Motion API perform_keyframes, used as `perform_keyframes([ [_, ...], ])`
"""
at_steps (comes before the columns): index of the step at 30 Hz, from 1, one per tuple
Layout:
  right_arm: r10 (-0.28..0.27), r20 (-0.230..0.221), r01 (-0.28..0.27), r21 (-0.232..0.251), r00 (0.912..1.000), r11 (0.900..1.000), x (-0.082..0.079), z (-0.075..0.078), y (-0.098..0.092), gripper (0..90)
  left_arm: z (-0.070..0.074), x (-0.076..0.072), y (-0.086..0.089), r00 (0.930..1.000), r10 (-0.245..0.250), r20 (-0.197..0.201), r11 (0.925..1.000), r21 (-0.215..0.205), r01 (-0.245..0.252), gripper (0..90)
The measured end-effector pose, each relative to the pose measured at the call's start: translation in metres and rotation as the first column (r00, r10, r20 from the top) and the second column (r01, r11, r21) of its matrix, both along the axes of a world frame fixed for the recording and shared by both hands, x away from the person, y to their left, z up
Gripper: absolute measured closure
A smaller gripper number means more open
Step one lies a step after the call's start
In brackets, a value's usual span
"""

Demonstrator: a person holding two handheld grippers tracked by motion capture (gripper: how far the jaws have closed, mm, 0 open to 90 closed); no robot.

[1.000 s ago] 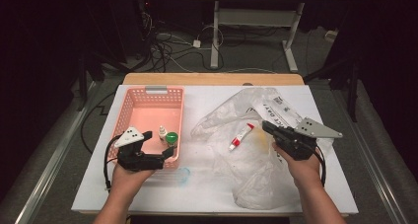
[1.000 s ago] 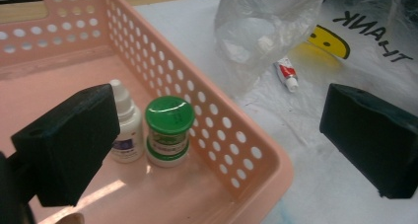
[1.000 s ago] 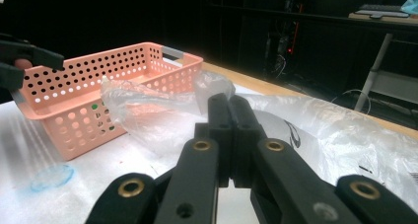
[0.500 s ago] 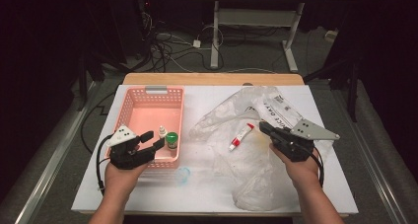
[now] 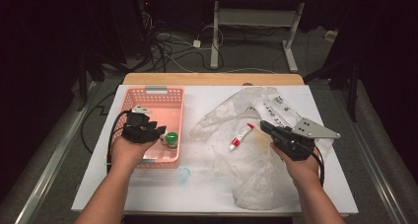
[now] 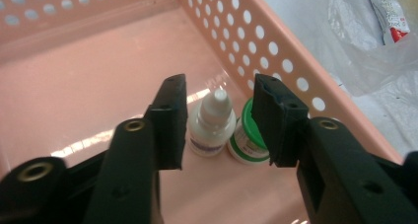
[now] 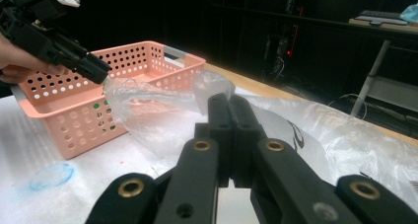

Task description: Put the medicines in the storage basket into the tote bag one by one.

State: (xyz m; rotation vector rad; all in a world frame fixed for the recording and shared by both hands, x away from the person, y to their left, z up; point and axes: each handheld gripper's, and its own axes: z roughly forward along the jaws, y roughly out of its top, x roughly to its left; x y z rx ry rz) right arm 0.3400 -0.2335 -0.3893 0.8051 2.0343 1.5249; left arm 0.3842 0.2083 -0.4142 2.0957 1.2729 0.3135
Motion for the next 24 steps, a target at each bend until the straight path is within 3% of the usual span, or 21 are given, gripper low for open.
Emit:
perform_keyframes([
  [3,0.001,-0.006,-0.001,-0.001,1.0,1.0,0.001,-0.001,0.001,90.0,0.0,0.005,-0.002,0.9997,-0.017,-0.02,0.9999,0.004,0.017,60.4],
  [6,0.003,-0.004,-0.003,-0.002,1.0,1.0,0.001,-0.001,0.001,90.0,-0.002,0.01,-0.006,0.9975,-0.032,-0.063,0.9987,0.038,0.035,64.6],
  [9,0.0,0.0,0.0,-0.001,1.0,1.0,0.0,-0.001,0.0,90.0,-0.002,0.012,-0.007,0.9978,-0.042,-0.052,0.997,0.064,0.045,71.2],
  [16,-0.003,-0.006,0.003,-0.003,1.0,1.0,0.001,-0.002,0.001,90.0,0.001,0.018,-0.007,0.9987,-0.038,-0.034,0.9963,0.075,0.041,72.3],
  [17,-0.003,-0.006,0.003,-0.002,1.0,1.0,0.001,-0.002,0.001,90.0,0.003,0.019,-0.006,0.9994,-0.032,-0.012,0.9961,0.082,0.032,81.0],
  [18,-0.002,-0.005,0.002,-0.003,1.0,1.0,0.001,-0.002,0.001,90.0,0.004,0.02,-0.005,0.9996,-0.026,-0.008,0.9966,0.078,0.026,83.6],
  [21,-0.002,-0.008,0.002,-0.003,1.0,1.0,0.001,-0.002,0.001,90.0,0.004,0.023,-0.008,0.9988,-0.044,-0.02,0.9923,0.115,0.046,83.5],
  [24,-0.002,-0.007,0.002,-0.002,1.0,1.0,0.001,-0.002,0.0,90.0,0.003,0.024,-0.011,0.9981,-0.056,-0.024,0.9934,0.098,0.059,83.4],
])
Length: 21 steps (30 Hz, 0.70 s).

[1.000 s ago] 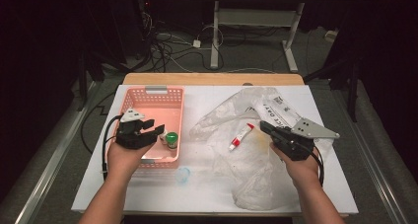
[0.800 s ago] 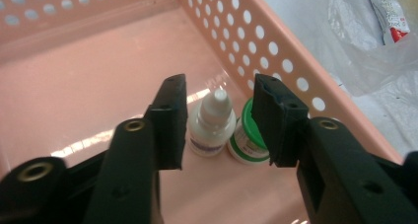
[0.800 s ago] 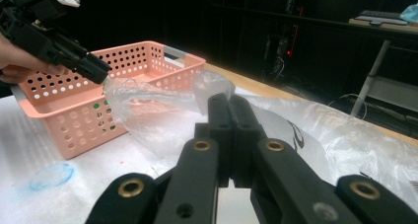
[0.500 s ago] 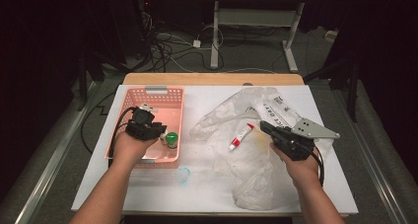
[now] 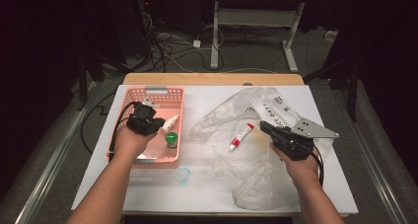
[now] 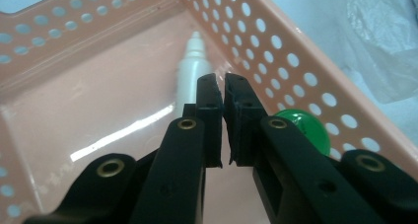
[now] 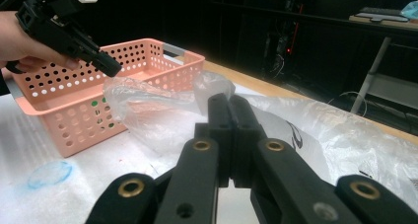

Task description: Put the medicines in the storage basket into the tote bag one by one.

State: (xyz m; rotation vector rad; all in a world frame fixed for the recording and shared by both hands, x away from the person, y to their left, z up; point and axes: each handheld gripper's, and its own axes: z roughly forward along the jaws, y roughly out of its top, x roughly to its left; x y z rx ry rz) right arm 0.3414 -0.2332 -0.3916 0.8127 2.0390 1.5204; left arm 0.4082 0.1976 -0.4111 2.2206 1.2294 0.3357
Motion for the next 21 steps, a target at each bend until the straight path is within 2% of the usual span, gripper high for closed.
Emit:
perform_keyframes([
  [3,-0.002,0.001,0.002,0.002,1.0,1.0,0.0,0.0,0.0,90.0,0.0,-0.001,-0.004,0.9998,-0.021,-0.004,0.9997,-0.015,0.021,83.1],
  [8,0.0,0.001,0.0,0.0,1.0,1.0,0.0,0.0,-0.001,90.0,-0.001,-0.001,-0.01,0.9947,-0.086,-0.055,0.9952,-0.05,0.084,64.7],
  [11,-0.001,-0.001,0.001,0.0,1.0,1.0,0.0,0.0,-0.001,90.0,-0.004,-0.001,-0.012,0.9894,-0.103,-0.103,0.9943,-0.038,0.1,51.0],
  [15,-0.003,0.002,0.003,0.0,1.0,1.0,0.0,0.0,-0.001,90.0,-0.006,-0.001,-0.012,0.9826,-0.117,-0.144,0.9929,-0.039,0.112,45.6],
  [17,-0.004,0.001,0.004,0.0,1.0,1.0,0.0,0.0,-0.001,90.0,-0.007,-0.001,-0.013,0.9806,-0.121,-0.155,0.9927,-0.027,0.118,43.0],
  [20,-0.004,-0.002,0.004,-0.001,1.0,1.0,0.001,0.0,-0.001,90.0,-0.011,0.0,-0.017,0.973,-0.137,-0.186,0.9904,-0.01,0.138,41.2],
  [21,-0.003,0.001,0.003,-0.002,1.0,1.0,0.001,0.0,-0.001,90.0,-0.011,0.0,-0.017,0.9729,-0.138,-0.186,0.9903,-0.01,0.139,40.2],
])
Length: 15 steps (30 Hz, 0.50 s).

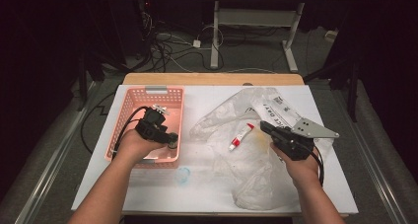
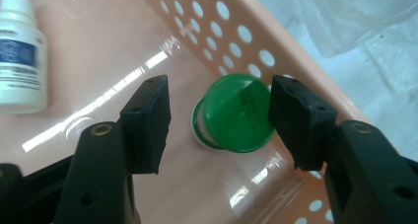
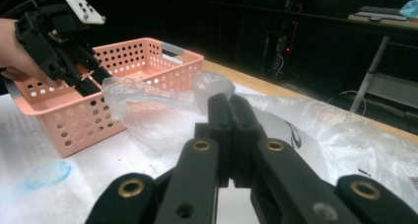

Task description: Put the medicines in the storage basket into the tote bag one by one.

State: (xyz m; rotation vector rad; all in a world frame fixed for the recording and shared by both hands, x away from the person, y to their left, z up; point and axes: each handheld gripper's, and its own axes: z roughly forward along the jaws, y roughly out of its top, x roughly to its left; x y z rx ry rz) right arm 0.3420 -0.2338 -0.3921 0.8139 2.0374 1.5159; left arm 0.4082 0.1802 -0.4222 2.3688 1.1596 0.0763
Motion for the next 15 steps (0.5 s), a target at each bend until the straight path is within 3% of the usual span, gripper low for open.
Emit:
perform_keyframes([
  [6,0.0,-0.003,0.0,0.0,1.0,1.0,-0.0001,-0.0003,0.0001,90.0,0.0001,0.0025,0.0017,0.9998,0.002,-0.018,1.0,-0.005,-0.002,40.2],
  [9,-0.001,-0.001,0.001,0.002,1.0,1.0,-0.0005,0.0002,-0.0003,90.0,0.0045,0.0011,0.0063,1.0,-0.006,-0.004,0.9991,-0.041,0.006,40.2],
  [12,-0.002,-0.001,0.002,0.001,1.0,1.0,0.0,-0.0001,-0.0009,90.0,0.0069,-0.0024,0.0073,0.9998,-0.021,0.003,0.9991,-0.036,0.021,39.1],
  [15,0.0,-0.003,0.0,-0.003,1.0,1.0,0.0001,-0.0008,0.0009,90.0,0.004,-0.0028,0.0051,0.9994,-0.031,-0.017,0.9993,-0.021,0.031,38.0],
])
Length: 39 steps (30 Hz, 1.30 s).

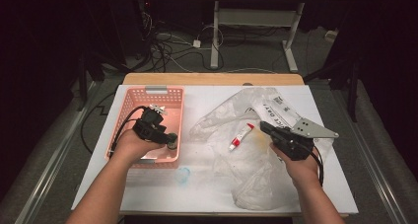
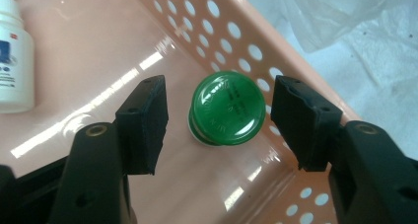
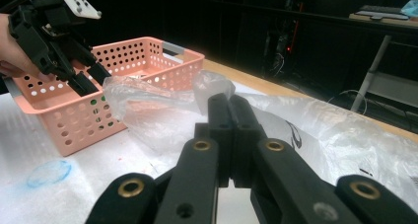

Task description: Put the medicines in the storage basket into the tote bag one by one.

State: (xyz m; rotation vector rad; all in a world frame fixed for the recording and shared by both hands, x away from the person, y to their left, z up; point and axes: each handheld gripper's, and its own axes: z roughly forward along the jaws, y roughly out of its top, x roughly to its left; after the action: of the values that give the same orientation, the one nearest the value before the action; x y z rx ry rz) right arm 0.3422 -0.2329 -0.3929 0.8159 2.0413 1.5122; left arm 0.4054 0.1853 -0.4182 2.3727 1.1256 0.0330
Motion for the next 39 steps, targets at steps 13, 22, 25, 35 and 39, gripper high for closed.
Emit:
perform_keyframes([
  [13,0.004,-0.005,-0.004,0.0,1.0,1.0,0.0,-0.001,0.001,90.0,-0.013,0.01,-0.014,0.999,0.003,-0.044,0.9939,0.11,0.002,41.7],
  [22,0.001,-0.002,-0.001,0.001,1.0,1.0,0.0,0.0,0.0,90.0,-0.016,0.011,-0.018,0.9996,-0.019,-0.019,0.9891,0.145,0.022,49.7],
  [25,0.007,0.0,-0.007,-0.001,1.0,1.0,0.0,-0.001,0.0,90.0,-0.015,0.011,-0.019,0.9998,-0.019,-0.009,0.9893,0.145,0.02,49.9],
  [35,0.001,0.003,-0.001,0.004,1.0,1.0,0.0,0.001,-0.001,90.0,0.003,-0.003,-0.005,0.998,0.023,0.059,0.9997,0.005,-0.023,49.9],
  [39,0.001,0.002,-0.001,0.005,1.0,1.0,-0.001,0.001,-0.001,90.0,0.008,-0.016,-0.002,0.993,0.04,0.111,0.9988,-0.031,-0.037,49.9],
])
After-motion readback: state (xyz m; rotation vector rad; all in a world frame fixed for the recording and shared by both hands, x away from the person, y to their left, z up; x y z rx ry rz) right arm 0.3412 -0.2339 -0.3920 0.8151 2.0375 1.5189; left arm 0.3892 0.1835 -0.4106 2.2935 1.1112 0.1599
